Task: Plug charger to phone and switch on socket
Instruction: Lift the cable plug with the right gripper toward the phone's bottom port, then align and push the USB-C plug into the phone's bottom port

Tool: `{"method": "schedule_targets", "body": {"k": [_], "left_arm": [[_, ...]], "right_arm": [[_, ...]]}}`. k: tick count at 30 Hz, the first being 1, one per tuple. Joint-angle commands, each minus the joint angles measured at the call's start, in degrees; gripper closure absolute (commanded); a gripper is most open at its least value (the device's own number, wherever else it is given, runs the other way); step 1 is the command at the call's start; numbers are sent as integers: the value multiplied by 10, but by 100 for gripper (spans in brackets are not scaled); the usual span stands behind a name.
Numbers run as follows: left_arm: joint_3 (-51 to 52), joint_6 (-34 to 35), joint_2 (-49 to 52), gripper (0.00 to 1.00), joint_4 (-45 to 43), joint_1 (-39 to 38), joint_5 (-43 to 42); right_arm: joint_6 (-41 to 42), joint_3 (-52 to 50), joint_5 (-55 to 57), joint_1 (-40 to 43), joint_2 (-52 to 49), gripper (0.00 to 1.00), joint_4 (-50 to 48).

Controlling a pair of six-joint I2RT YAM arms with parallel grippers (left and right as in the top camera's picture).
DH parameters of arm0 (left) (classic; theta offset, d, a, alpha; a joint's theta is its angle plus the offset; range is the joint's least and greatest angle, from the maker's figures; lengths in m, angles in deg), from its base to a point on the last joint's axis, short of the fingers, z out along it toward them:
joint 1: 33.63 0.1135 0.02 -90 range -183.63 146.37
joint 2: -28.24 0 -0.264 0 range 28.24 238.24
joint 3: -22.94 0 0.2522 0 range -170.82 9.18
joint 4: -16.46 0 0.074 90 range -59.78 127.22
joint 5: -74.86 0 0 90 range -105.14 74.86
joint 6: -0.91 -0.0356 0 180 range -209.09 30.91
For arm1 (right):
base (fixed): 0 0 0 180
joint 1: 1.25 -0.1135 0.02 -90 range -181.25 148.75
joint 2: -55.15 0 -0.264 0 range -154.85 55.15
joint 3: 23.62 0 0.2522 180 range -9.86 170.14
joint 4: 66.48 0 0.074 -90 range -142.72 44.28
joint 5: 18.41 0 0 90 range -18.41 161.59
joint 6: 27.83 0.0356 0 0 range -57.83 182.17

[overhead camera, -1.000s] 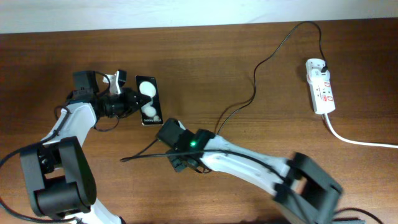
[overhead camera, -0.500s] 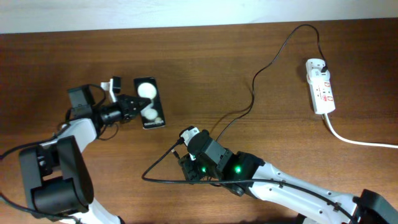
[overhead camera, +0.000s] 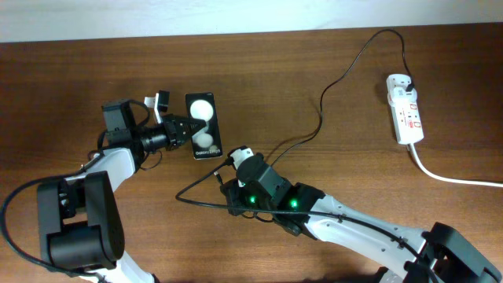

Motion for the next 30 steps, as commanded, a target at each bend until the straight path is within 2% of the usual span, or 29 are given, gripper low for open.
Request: {"method": "schedule_targets", "body": {"k": [1, 15, 20, 25, 30], "left_arm": [[0, 5, -2, 100, -8, 0, -23], [0, 12, -2, 100, -24, 0, -23], [0, 105, -2, 100, -49, 0, -23], [0, 148, -2, 100, -52, 0, -24], [0, 149, -2, 100, -51, 0, -24]], "right_arm": [[1, -5, 5, 10, -5, 96, -9], [31, -5, -4, 16, -5, 96, -35], [44, -5, -3, 16, -6, 96, -78], [44, -5, 1, 16, -35, 96, -120], [44, -5, 4, 16, -58, 96, -175]]}}
